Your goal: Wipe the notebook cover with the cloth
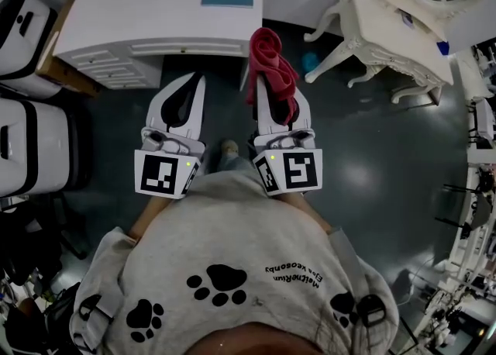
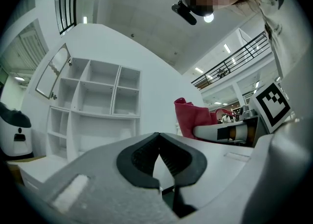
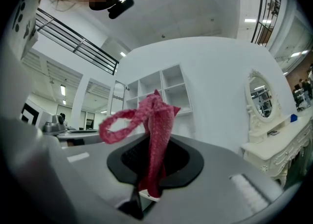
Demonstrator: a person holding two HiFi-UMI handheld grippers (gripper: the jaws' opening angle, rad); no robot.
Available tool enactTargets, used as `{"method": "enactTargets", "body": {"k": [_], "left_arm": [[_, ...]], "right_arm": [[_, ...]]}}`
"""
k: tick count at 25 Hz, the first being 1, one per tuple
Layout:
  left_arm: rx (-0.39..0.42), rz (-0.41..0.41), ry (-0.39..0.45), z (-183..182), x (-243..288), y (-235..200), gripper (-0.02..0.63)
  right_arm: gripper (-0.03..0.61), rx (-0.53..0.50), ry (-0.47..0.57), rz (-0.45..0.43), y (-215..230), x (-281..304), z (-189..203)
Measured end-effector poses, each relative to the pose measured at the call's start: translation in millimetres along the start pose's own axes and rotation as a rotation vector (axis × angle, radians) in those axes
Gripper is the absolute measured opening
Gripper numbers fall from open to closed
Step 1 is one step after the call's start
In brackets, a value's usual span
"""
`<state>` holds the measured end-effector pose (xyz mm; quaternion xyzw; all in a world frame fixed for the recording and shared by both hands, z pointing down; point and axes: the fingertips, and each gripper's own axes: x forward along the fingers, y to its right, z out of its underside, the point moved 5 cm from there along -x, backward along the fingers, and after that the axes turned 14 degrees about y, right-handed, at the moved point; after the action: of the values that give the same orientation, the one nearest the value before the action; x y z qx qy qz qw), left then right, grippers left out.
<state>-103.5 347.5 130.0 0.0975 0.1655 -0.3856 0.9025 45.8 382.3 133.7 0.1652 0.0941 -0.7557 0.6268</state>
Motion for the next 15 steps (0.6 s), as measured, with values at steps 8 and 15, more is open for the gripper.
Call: {"method": "enactTargets", "body": {"k": [8,15], "left_arm": [[0.0,-0.043,0.019,26,54,-21,-0.002],[-0.005,-0.075,0.004,45,71,-36,-0.002]], "right_arm": [[0.048,-0.002,0.011,-0.036,42,54,18],[0.049,0.006,-0.009,-0.049,58,77,35]]}}
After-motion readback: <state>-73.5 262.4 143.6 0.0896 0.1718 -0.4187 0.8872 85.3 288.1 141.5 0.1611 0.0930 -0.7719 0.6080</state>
